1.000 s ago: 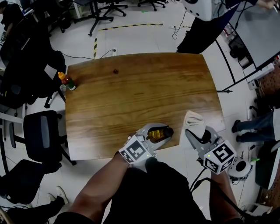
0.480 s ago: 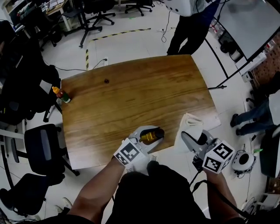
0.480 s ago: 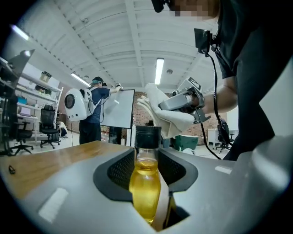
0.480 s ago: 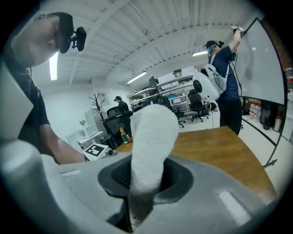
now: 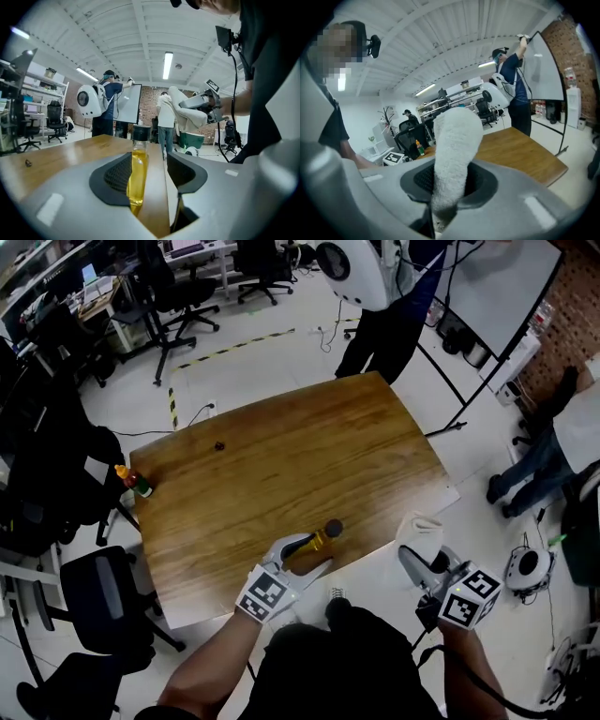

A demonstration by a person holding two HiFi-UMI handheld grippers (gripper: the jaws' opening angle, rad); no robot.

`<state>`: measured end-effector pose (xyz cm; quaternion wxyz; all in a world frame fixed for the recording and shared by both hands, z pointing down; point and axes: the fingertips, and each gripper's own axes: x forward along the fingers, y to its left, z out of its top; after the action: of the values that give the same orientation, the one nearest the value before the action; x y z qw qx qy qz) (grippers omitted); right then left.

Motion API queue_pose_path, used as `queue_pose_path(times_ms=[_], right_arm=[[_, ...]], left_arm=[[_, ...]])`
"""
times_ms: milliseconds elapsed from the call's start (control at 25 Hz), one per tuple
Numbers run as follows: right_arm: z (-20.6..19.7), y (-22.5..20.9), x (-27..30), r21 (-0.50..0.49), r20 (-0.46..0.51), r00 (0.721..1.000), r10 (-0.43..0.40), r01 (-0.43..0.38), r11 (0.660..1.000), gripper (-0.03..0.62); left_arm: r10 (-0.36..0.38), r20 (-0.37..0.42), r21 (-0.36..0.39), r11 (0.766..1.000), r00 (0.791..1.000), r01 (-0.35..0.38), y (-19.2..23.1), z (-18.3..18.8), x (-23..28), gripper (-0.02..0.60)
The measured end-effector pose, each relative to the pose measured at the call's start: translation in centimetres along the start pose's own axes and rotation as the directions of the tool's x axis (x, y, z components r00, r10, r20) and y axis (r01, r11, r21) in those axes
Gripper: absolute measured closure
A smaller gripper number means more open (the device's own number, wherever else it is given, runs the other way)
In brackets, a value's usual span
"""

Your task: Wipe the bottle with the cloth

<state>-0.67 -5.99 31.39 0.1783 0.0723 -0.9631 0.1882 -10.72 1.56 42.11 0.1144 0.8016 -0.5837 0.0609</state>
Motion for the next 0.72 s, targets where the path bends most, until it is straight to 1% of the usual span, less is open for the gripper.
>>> queue_pose_path(times_ms=[80,120,200,240,280,400,480,600,640,720], right_arm=[[-1.7,0.7,-1.6,0.115,0.031,1.000,0.004,-0.008,0.993,0.523],[-2.7,1.1,-2.4,0.175,0.048,0.999,0.014,-0.022,0.984,0.523],[-4.7,1.8,-3.6,0.269,0.075,0.997,0.037,-0.056,0.961,0.522],[-5.5,2.0,-4.0,0.296,0.080,0.996,0.048,-0.070,0.953,0.522],[-6.0,2.2,-4.2,0.311,0.079,0.995,0.060,-0.082,0.947,0.523],[-6.4,2.4,-4.1,0.329,0.070,0.992,0.103,-0.121,0.937,0.522],[-5.9,2.4,-4.0,0.341,0.076,0.987,0.142,-0.160,0.926,0.522],[-4.2,1.1,-3.9,0.337,0.093,0.980,0.178,-0.199,0.920,0.522],[-3.8,0.6,-3.9,0.329,0.093,0.976,0.195,-0.215,0.920,0.522],[-3.6,0.1,-4.4,0.297,0.067,0.968,0.241,-0.250,0.921,0.522]], left_arm=[[0.032,-0.021,-0.064,0.997,0.999,-0.034,-0.5,-0.7,-1.5,0.339],[0.043,-0.021,-0.112,0.993,0.999,-0.045,-0.8,-0.9,-2.3,0.355],[0.051,-0.008,-0.222,0.974,0.999,-0.052,-1.6,-0.8,-3.8,0.398],[0.057,-0.001,-0.264,0.963,0.998,-0.055,-1.9,-0.5,-4.4,0.439],[0.068,0.004,-0.292,0.954,0.998,-0.064,-2.1,-0.1,-4.9,0.487],[0.131,0.015,-0.326,0.938,0.991,-0.119,-2.3,1.6,-6.2,0.569],[0.193,-0.002,-0.352,0.918,0.981,-0.181,-2.6,2.2,-7.0,0.569],[0.288,-0.056,-0.386,0.877,0.956,-0.287,-3.6,2.1,-7.5,0.569],[0.312,-0.061,-0.398,0.863,0.948,-0.310,-4.1,2.1,-7.4,0.569],[0.362,-0.042,-0.443,0.829,0.931,-0.342,-5.3,1.9,-7.1,0.569]])
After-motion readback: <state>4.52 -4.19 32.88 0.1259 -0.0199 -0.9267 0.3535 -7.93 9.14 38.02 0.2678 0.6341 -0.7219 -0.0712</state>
